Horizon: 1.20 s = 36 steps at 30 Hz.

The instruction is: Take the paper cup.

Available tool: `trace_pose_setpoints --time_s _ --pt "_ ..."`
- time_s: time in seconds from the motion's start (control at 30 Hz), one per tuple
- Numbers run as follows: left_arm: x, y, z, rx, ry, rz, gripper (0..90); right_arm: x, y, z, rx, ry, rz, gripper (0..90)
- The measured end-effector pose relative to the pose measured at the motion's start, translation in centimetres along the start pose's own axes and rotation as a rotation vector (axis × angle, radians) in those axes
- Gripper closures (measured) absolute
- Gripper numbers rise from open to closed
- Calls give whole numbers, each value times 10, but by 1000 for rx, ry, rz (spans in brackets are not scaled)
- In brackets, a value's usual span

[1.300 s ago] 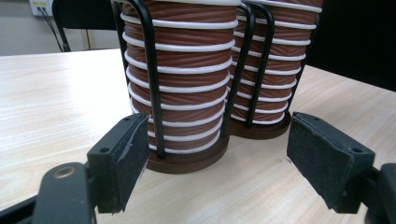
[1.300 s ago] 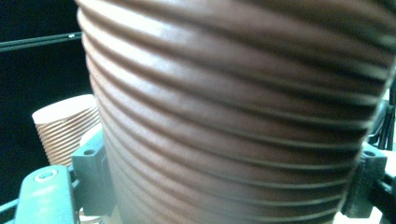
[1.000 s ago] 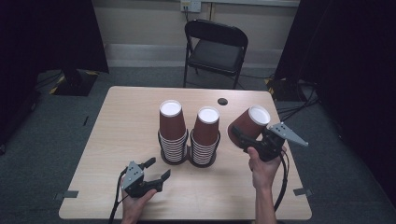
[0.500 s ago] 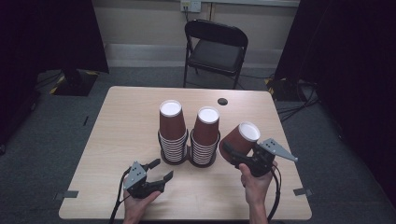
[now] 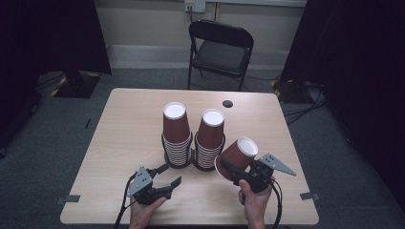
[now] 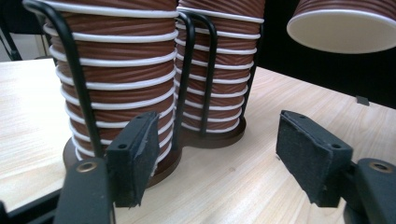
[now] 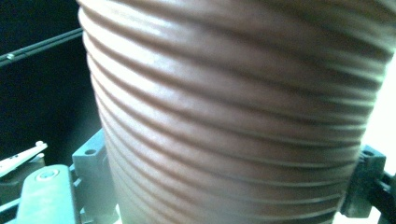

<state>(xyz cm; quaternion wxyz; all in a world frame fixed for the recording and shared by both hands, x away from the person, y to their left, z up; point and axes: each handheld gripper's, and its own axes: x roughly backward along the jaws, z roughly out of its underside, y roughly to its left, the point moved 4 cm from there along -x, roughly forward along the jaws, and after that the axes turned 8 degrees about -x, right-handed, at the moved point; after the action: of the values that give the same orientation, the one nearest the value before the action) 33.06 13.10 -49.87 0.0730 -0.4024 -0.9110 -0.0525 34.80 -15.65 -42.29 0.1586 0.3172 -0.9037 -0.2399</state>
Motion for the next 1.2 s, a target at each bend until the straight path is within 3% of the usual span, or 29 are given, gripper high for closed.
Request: trace_pose_setpoints --time_s 0.23,0.37,0.5,0.77,1.2 --pt "-7 -9 -1 -15 -12 36 317 -7 6 20 -51 27 -62 148" --pt "-10 -16 -3 -29 -20 62 349 -8 8 27 -61 38 -74 148" --pt "-15 -24 -6 -62 -42 94 387 -9 8 39 -115 54 -108 148" --pt "-21 -34 -9 -78 -104 129 444 -6 5 51 -223 59 -171 149" --pt "-30 -44 -12 -88 -173 166 511 -8 7 61 -324 100 -223 149"
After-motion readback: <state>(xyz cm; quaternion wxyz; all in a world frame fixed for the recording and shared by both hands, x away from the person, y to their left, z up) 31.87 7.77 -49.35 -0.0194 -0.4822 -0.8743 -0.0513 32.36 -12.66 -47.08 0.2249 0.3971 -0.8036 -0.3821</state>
